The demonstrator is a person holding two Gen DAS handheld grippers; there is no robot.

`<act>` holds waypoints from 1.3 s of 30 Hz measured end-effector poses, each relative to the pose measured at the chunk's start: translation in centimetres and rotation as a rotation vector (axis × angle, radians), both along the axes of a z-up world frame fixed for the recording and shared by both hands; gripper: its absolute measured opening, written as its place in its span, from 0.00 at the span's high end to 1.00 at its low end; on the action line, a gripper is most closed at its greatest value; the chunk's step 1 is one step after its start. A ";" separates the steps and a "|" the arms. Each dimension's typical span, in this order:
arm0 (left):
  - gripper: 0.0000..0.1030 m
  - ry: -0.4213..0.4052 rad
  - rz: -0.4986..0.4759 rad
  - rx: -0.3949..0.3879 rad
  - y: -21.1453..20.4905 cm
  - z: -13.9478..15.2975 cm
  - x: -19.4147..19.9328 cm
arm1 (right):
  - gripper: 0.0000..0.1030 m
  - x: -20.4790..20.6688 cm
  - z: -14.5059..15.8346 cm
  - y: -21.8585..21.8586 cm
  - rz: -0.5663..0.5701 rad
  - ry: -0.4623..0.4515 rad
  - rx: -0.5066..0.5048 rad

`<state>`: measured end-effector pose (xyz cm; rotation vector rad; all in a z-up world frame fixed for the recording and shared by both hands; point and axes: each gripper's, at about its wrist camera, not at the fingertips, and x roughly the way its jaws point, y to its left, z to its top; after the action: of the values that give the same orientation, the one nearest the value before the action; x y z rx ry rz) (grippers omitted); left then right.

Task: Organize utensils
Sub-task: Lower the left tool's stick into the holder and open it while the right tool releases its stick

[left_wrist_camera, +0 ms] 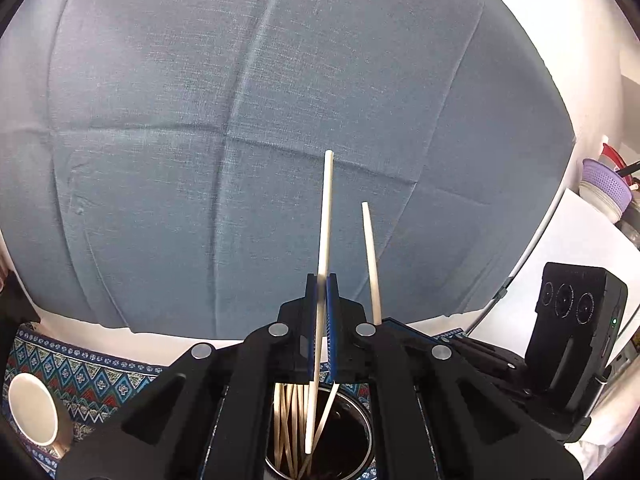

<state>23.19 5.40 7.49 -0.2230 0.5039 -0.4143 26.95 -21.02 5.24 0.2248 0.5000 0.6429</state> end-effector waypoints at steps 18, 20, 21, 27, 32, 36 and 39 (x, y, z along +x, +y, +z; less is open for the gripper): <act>0.96 0.083 -0.011 -0.029 -2.0 -6.7 0.2 | 0.95 1.4 -5.4 1.5 0.003 0.061 0.010; 0.96 0.092 -0.007 -0.033 -2.3 -6.9 0.0 | 0.95 1.1 -5.7 1.6 0.002 0.067 0.003; 0.96 0.100 -0.009 -0.036 -2.5 -7.1 -0.1 | 0.95 1.1 -5.8 1.6 0.001 0.070 -0.001; 0.96 0.132 -0.002 -0.021 -2.9 -8.0 -0.4 | 0.95 0.1 -6.3 1.3 -0.003 0.087 -0.031; 0.96 0.155 0.009 -0.020 -2.8 -9.0 -0.7 | 0.95 -1.2 -6.7 0.5 -0.001 0.095 -0.070; 0.96 0.158 0.009 -0.022 -2.2 -8.8 -1.4 | 0.93 -1.8 -6.4 0.5 -0.010 0.094 -0.089; 0.95 0.158 0.018 -0.019 -1.4 -8.2 -2.2 | 0.92 -2.2 -6.0 0.3 -0.018 0.092 -0.095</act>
<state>21.00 4.02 -0.72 -0.2800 0.6524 -0.3864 24.75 -20.70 -0.76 0.1696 0.6151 0.5918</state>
